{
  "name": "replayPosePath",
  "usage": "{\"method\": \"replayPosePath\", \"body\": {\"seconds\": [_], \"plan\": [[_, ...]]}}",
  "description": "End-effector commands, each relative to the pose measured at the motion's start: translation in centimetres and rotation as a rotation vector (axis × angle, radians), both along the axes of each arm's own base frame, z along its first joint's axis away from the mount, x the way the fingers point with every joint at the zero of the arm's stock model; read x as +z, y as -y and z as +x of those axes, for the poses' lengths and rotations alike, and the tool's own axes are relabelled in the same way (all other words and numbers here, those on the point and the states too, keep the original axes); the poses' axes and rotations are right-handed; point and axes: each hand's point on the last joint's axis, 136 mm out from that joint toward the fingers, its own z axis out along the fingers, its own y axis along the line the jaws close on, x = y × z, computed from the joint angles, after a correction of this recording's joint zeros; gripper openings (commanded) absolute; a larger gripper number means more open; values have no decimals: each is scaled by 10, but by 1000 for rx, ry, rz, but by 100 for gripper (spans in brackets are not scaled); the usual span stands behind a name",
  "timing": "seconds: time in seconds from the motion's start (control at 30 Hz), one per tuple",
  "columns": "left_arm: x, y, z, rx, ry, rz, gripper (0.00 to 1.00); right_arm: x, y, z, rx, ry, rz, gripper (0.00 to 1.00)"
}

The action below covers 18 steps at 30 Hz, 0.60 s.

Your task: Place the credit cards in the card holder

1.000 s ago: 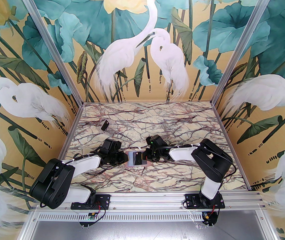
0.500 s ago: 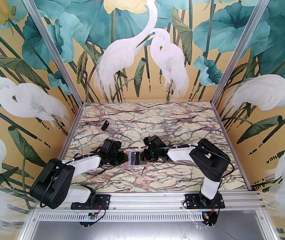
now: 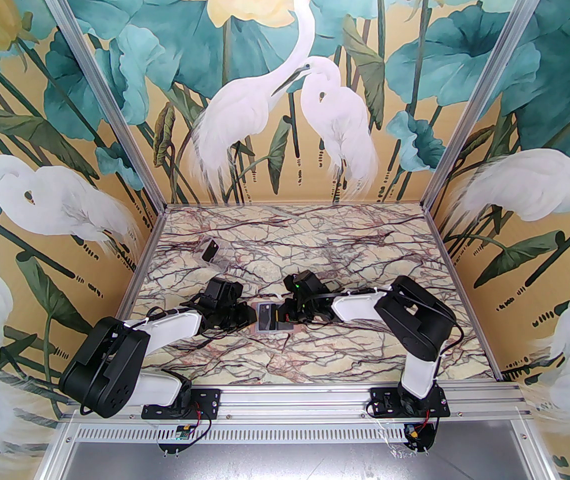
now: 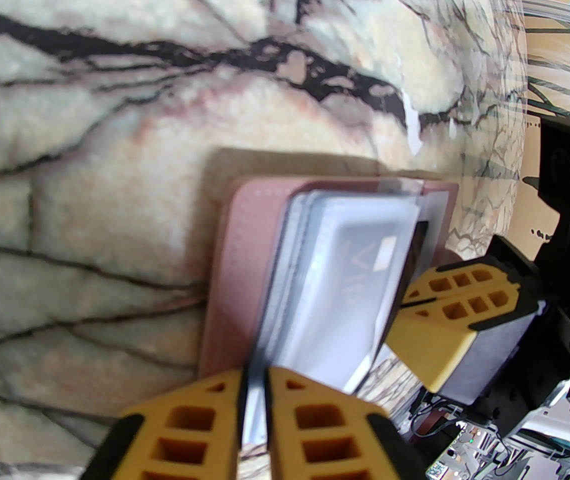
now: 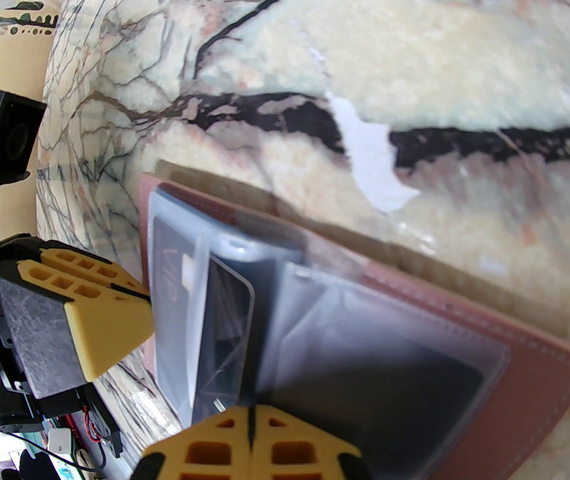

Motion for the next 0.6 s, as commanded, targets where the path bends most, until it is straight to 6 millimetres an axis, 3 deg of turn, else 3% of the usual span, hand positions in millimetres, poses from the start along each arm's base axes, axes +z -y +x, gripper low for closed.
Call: {"method": "replayPosePath", "body": {"seconds": [0.0, 0.33, 0.57], "plan": [[-19, -8, -12, 8, -58, 59, 18, -4, -9, -7, 49, 0, 5, 0], [-17, -7, -12, 4, -58, 52, 19, -5, -13, -8, 62, -1, 7, 0], [-15, -8, -12, 8, -49, 51, 20, 8, -1, -4, 28, 52, -34, 1]]}}
